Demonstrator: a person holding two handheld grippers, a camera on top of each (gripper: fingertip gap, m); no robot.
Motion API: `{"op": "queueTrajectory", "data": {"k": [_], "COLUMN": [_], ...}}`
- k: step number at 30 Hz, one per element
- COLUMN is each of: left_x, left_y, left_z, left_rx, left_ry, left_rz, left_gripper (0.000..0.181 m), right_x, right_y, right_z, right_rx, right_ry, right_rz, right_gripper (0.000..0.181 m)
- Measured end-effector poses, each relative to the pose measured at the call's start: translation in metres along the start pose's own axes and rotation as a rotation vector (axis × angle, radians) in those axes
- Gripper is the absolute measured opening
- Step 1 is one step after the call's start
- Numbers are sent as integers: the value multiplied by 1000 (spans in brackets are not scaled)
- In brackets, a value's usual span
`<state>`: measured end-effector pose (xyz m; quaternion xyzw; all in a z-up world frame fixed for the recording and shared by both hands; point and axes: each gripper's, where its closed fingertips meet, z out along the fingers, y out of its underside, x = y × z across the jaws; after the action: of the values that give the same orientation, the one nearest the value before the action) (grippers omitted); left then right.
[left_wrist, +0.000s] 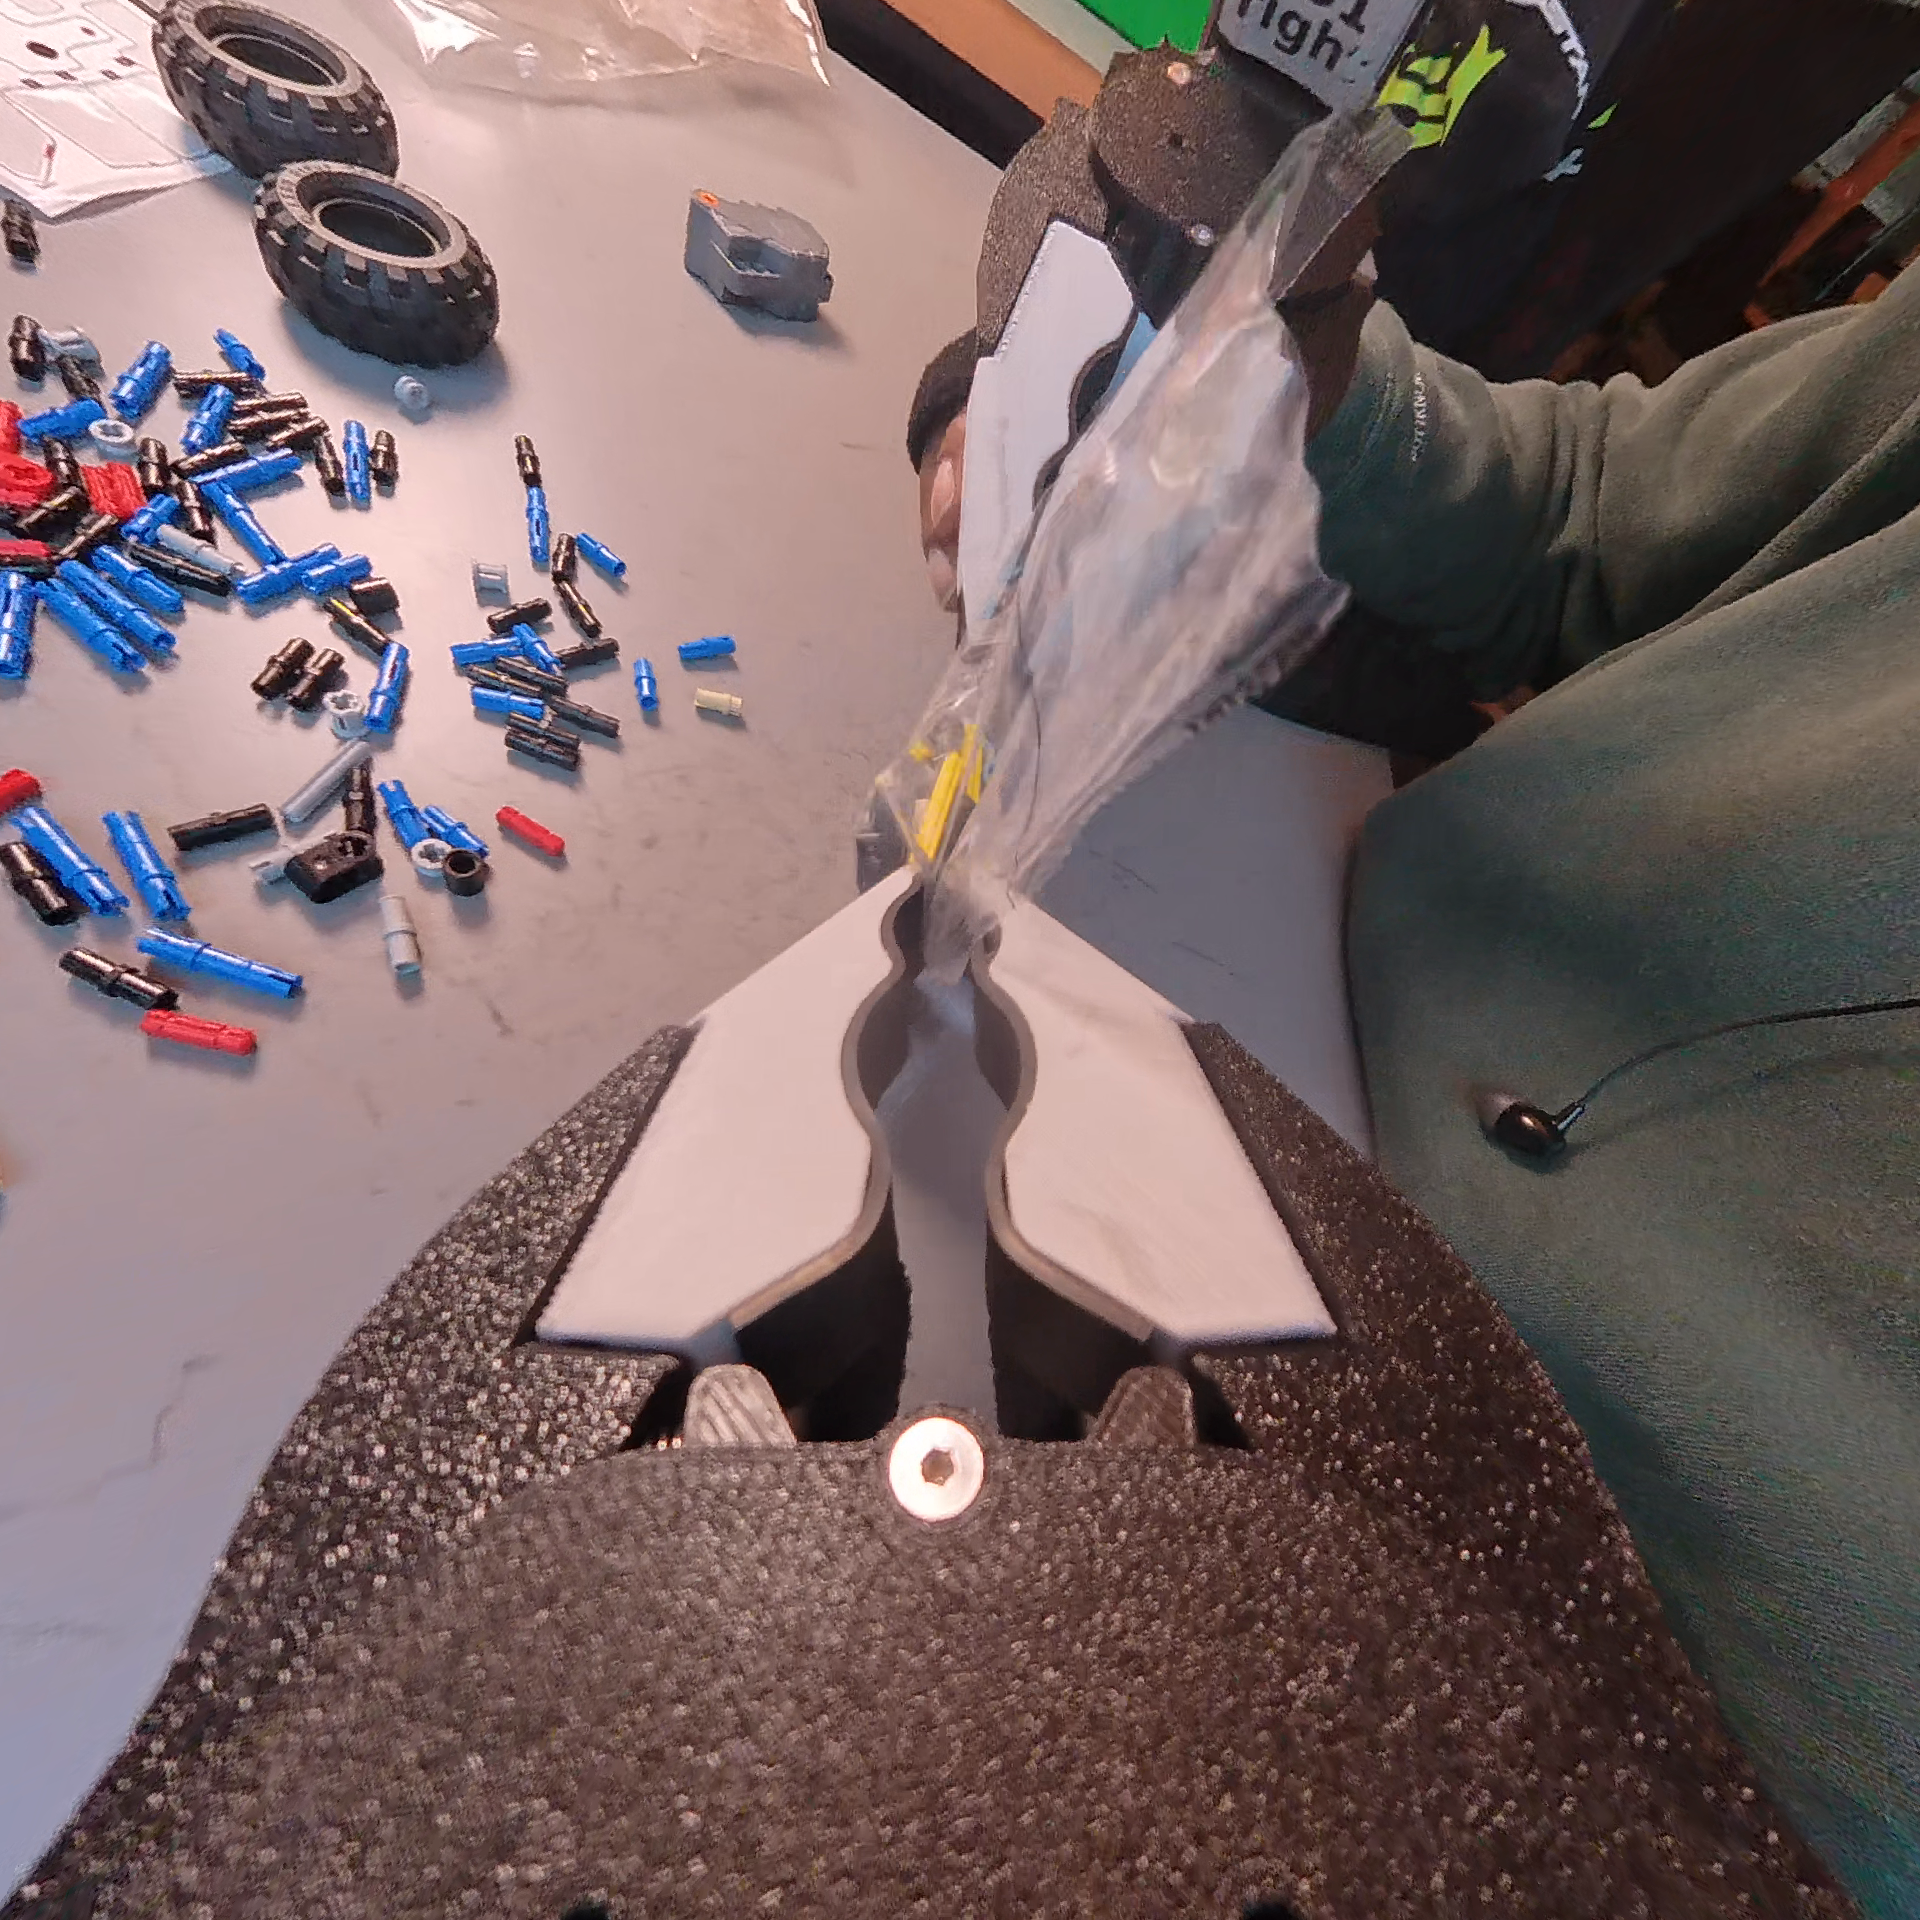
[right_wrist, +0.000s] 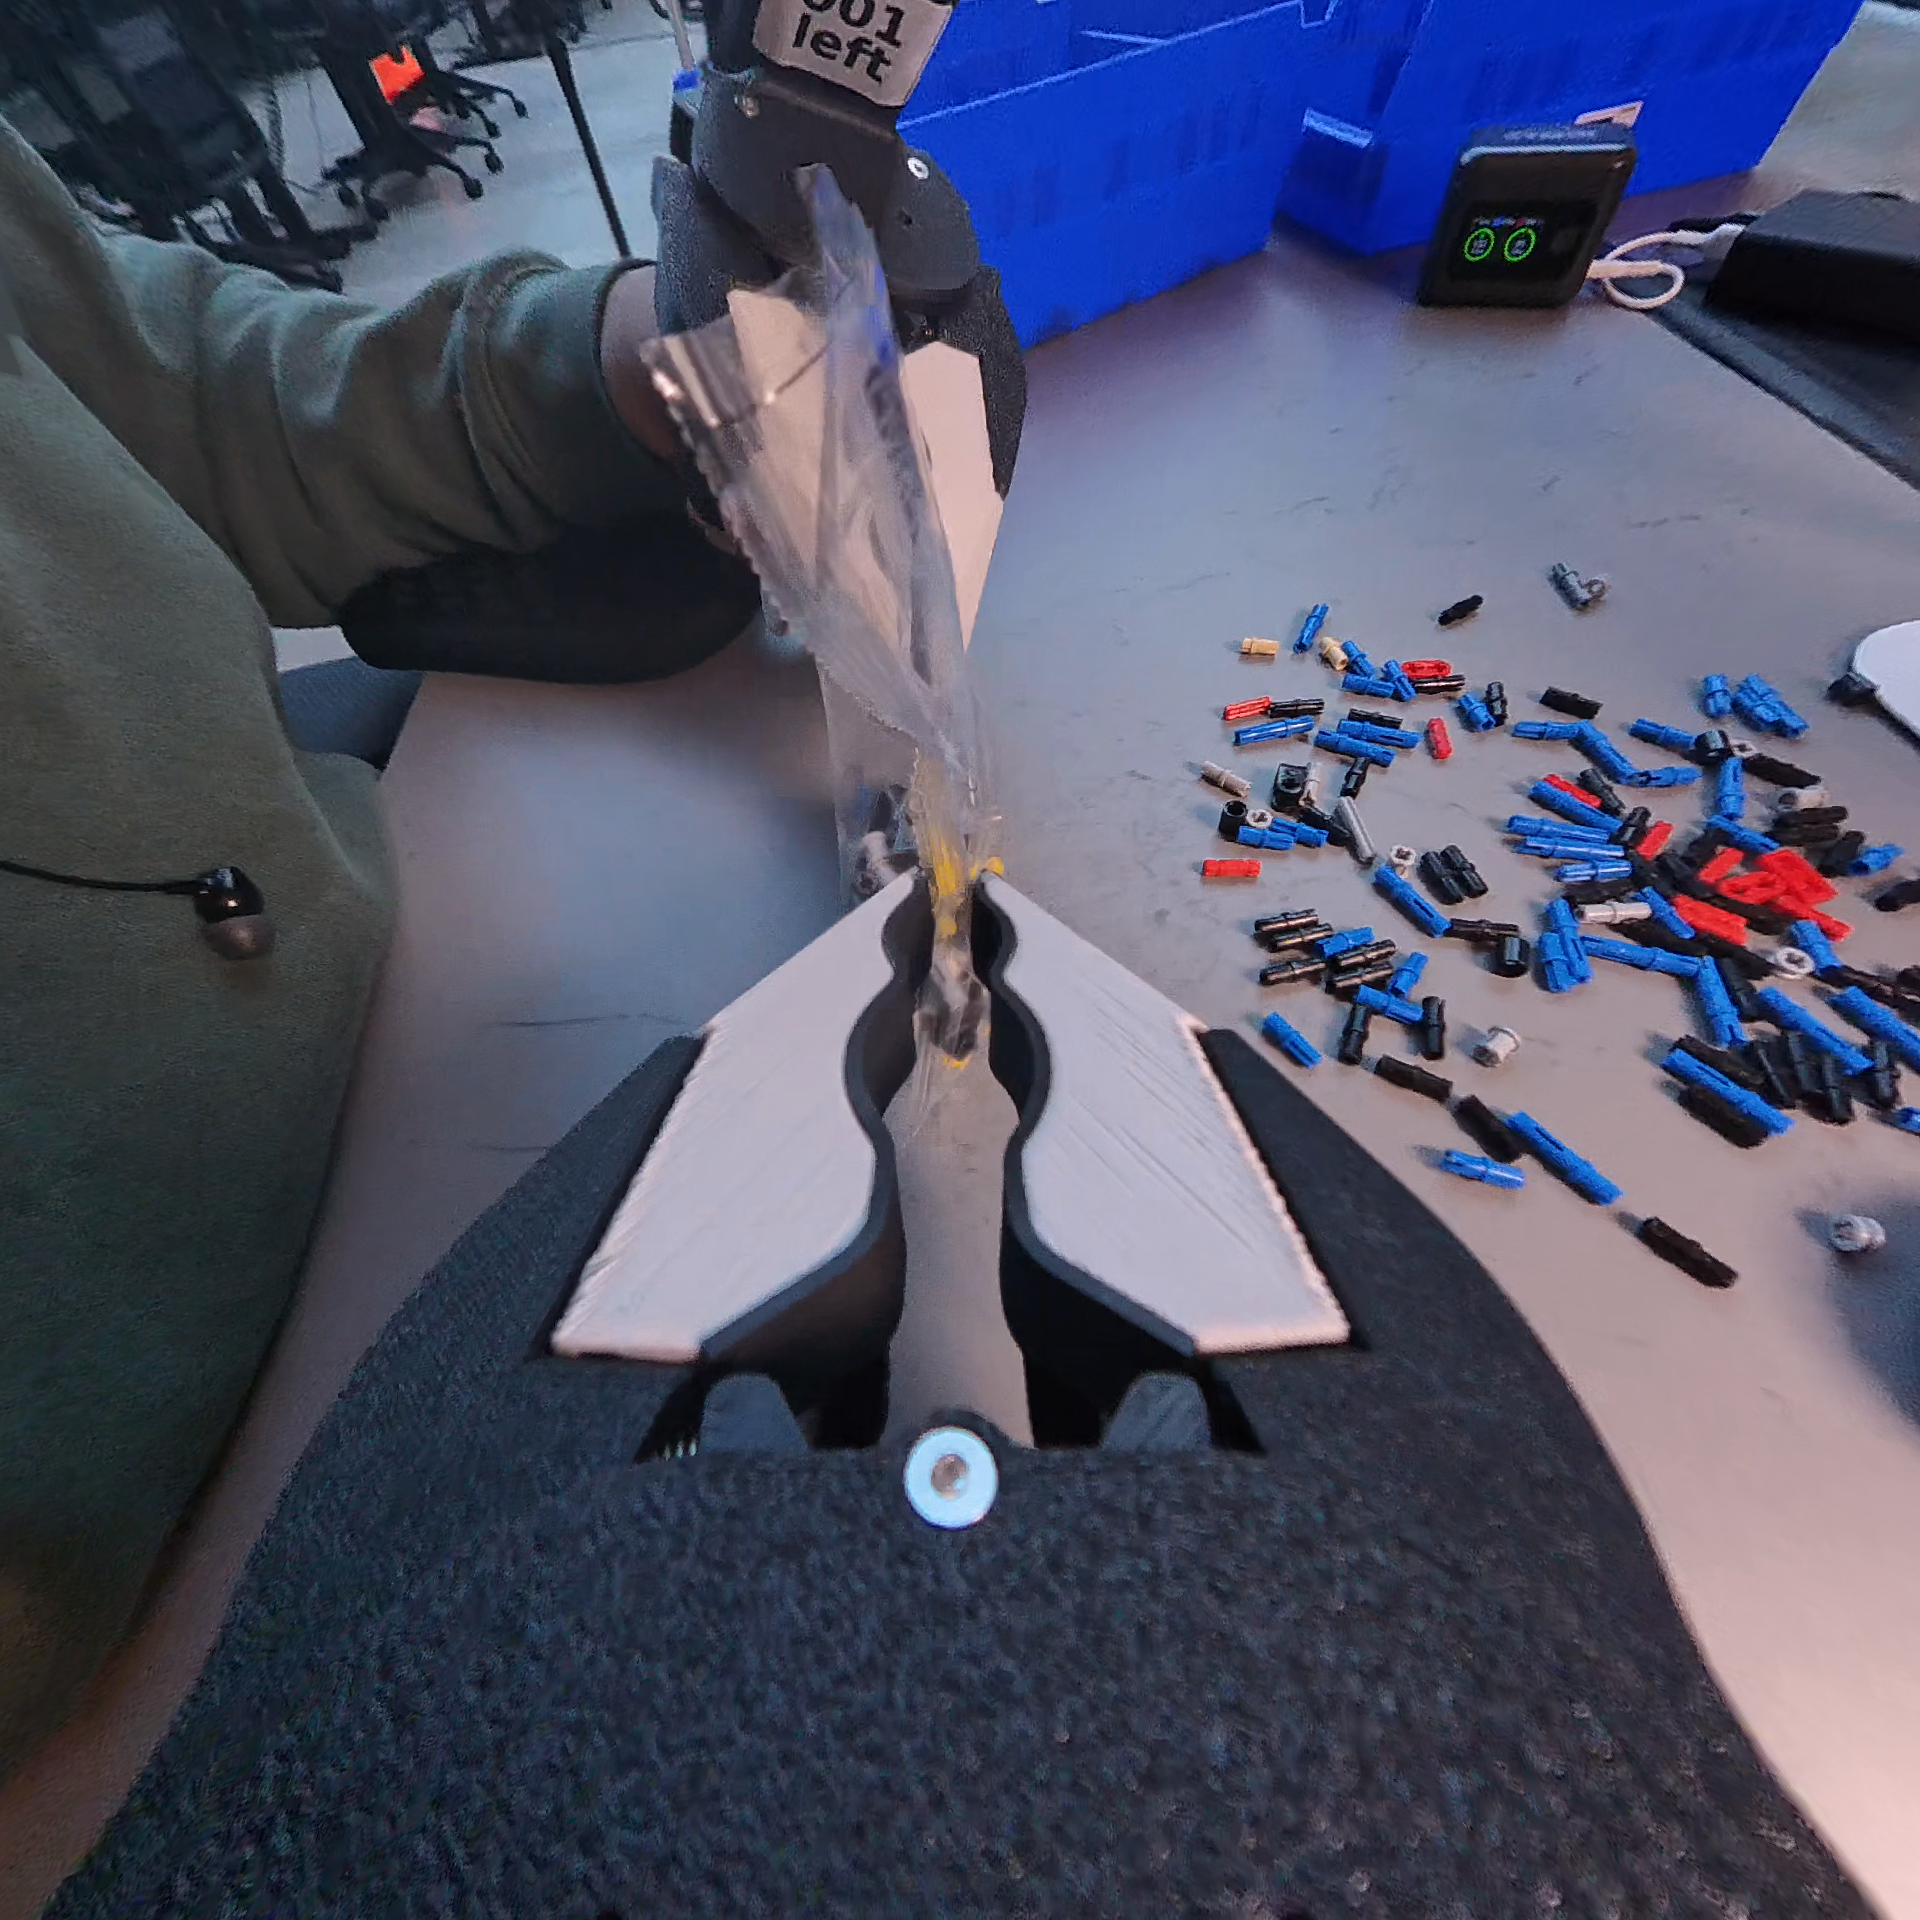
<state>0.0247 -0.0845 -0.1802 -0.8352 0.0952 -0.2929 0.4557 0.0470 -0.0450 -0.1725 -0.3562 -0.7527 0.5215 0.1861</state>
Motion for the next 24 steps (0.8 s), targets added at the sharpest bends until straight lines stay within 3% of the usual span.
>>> {"op": "queueTrajectory", "data": {"k": [5,10,17,20,24], "left_x": [0,6,8,5,5], "left_y": [1,1,-2,-6,7], "left_z": [-3,-4,-4,-12,-2], "left_rx": [7,12,16,46,-24], "left_ry": [1,6,7,5,-24], "left_rz": [10,63,73,46,94], "left_gripper": [5,16,3,4,8], "right_x": [-4,-5,-14,-14,-15], "right_y": [6,13,9,5,22], "right_z": [-5,-5,-5,-10,-1], "right_rx": [-23,-64,-39,-20,-99], "right_ry": [-37,-37,-84,-110,-92], "right_rz": [20,14,13,74,47], "right_gripper": [6,20,1,0,9]}}
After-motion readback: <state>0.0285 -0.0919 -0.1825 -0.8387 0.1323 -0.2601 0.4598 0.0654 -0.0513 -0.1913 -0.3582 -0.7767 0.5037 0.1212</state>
